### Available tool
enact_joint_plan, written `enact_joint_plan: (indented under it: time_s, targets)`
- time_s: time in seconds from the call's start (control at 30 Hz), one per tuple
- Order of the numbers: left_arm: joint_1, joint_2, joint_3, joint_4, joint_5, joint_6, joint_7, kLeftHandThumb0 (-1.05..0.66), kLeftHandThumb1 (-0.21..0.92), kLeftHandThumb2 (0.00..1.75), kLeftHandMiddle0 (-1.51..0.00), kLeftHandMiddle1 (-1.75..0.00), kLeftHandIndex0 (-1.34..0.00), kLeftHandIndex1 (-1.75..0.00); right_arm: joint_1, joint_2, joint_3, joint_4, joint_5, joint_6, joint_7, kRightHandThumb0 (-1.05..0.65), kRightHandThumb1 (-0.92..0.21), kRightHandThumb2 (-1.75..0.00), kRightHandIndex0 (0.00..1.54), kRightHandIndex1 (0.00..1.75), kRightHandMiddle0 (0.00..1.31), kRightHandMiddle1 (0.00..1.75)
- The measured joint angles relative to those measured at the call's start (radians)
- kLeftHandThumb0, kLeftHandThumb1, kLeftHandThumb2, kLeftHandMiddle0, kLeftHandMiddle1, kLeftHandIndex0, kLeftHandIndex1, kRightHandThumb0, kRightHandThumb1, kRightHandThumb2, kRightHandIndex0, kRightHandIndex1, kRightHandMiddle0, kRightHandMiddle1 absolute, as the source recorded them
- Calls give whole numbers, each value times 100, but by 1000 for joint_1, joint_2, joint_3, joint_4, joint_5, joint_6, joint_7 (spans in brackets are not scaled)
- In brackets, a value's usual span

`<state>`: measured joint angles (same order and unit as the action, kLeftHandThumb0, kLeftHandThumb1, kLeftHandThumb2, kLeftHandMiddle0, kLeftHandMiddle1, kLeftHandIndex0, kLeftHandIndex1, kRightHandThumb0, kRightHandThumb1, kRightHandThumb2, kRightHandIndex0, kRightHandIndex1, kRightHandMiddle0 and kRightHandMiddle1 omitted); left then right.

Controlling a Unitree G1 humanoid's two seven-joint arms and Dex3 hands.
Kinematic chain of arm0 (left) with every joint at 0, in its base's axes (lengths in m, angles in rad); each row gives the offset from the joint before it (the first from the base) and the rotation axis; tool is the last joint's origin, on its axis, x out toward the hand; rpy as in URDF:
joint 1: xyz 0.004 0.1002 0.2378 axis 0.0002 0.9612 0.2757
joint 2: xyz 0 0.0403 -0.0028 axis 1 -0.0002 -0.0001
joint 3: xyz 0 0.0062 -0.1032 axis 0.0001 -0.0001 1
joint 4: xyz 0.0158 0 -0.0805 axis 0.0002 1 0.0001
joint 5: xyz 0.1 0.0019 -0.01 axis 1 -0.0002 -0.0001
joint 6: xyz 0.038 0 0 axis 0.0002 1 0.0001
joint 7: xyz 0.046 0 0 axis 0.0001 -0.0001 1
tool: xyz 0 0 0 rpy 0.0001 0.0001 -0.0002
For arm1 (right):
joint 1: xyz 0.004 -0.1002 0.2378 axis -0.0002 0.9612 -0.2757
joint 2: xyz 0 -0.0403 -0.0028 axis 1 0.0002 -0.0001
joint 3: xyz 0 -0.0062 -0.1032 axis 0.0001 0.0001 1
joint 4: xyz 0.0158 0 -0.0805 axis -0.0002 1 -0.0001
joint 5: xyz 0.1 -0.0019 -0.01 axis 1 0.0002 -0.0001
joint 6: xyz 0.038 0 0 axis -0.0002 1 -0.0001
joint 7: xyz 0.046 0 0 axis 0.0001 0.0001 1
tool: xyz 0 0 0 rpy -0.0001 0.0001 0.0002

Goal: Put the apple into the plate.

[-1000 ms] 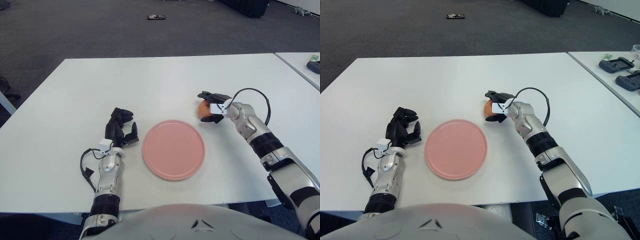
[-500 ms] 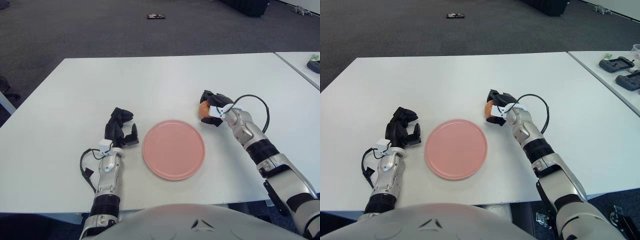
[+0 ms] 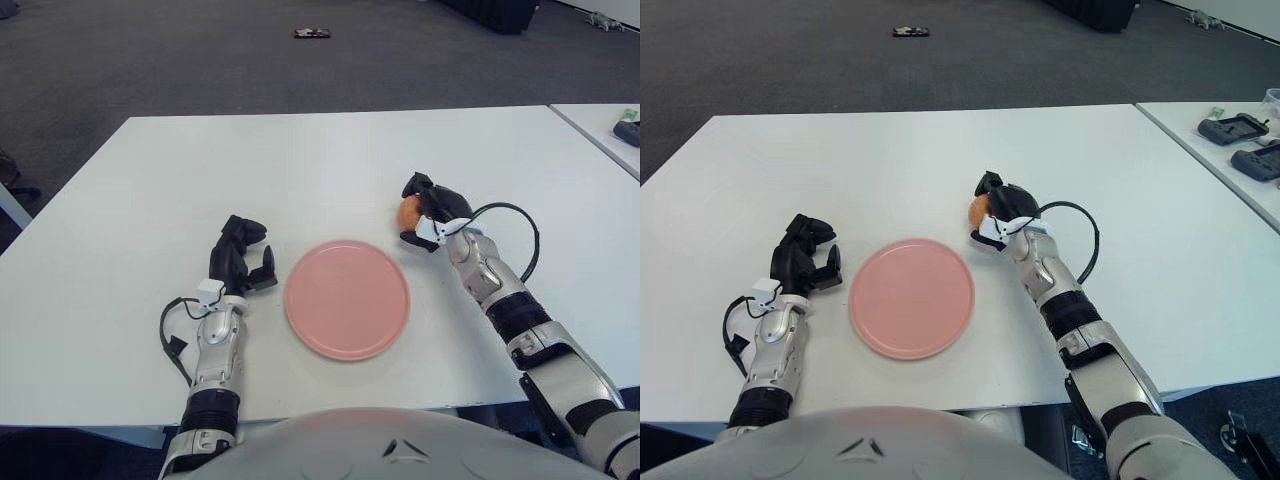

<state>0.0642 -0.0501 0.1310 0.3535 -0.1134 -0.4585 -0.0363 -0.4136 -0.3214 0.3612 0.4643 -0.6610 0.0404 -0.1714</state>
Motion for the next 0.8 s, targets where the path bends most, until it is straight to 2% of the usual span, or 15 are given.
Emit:
enact_joint_plan:
  time_s: [0.2,0.4,0.47,0.63,0.8]
  targets:
    - [0,0,0,-1,4,1,3,-1,25,140,-66,-171,-44,-175,10,21,-26,-11,8,-36,-97,0,10,-172,98,156,71,175]
    - [0,-3,1,0,5,-3,12,-1,16,151,-71,-174,-51,-175,37,56,-71,-29,58,-112,-166,0,10,-174,98,158,70,175]
    - [0,-4,1,1,5,-8,13,-1,17,151,-71,-174,-50,-175,42,69,-85,-29,80,-134,-178,0,10,-174,98,159,69,175]
    - [0,-6,1,2,4,-9,12,-1,26,139,-63,-174,-44,-175,49,90,-112,-31,122,-185,-196,0,10,-174,98,159,69,175]
    - [0,-7,1,1,0,-7,10,-1,29,136,-62,-172,-42,-175,67,101,-139,-46,150,-237,-208,0,10,-174,98,159,69,175]
